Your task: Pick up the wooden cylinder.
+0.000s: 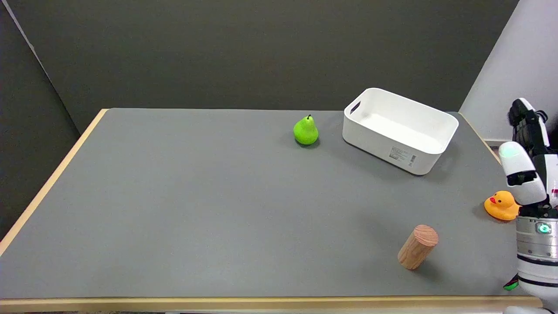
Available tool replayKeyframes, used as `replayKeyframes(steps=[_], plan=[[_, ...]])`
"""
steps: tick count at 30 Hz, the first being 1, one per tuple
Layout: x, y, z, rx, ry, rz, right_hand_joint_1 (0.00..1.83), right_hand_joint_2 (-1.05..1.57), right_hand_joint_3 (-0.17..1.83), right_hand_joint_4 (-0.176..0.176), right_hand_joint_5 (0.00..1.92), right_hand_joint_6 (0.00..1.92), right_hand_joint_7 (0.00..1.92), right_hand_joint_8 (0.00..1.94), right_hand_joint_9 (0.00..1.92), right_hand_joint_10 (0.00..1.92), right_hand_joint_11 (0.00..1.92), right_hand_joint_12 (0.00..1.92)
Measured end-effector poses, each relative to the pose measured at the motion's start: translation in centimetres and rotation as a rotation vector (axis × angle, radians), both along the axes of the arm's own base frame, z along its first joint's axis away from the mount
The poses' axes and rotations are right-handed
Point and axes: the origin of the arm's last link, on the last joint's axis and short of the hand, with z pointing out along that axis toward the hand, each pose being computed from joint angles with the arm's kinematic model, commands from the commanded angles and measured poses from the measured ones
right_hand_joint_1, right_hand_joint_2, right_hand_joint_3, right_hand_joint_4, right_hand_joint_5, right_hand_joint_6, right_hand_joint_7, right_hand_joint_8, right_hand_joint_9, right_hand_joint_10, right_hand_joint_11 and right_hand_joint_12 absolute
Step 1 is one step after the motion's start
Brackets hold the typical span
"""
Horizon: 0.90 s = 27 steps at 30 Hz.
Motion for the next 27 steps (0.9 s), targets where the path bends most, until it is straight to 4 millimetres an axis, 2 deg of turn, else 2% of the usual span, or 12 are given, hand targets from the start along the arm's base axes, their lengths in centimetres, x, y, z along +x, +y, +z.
replayKeyframes(steps=[2,3,4,6,7,10,15,27], plan=[[-0.1,0.1,0.0,0.003,0.001,-0.003,0.31,0.76,0.88,-0.117,0.11,0.35,0.11,0.27,0.0,0.4,0.0,0.47],[-0.1,0.1,-0.1,0.004,0.002,-0.005,0.32,0.76,0.84,-0.12,0.11,0.35,0.11,0.27,0.0,0.42,0.0,0.54],[-0.2,0.1,-0.2,0.007,0.002,-0.008,0.33,0.77,0.81,-0.124,0.11,0.34,0.12,0.26,0.0,0.44,0.0,0.62],[-0.3,0.1,-0.4,0.013,0.004,-0.012,0.33,0.68,0.97,-0.133,0.09,0.39,0.11,0.32,0.02,0.47,0.0,0.91],[-0.4,0.2,-0.4,0.015,0.005,-0.013,0.31,0.69,0.97,-0.141,0.1,0.4,0.15,0.34,0.07,0.56,0.02,1.02],[-0.4,0.3,-0.6,0.022,0.009,-0.012,0.33,0.75,0.85,-0.154,0.14,0.39,0.24,0.35,0.15,0.71,0.06,1.2],[-0.5,0.7,-1.0,0.033,0.019,-0.003,0.35,0.76,0.81,-0.164,0.17,0.41,0.29,0.38,0.19,0.76,0.07,1.23],[-1.5,2.8,-2.9,0.084,0.016,-0.013,0.31,0.74,0.8,-0.168,0.15,0.39,0.24,0.36,0.14,0.71,0.01,1.18]])
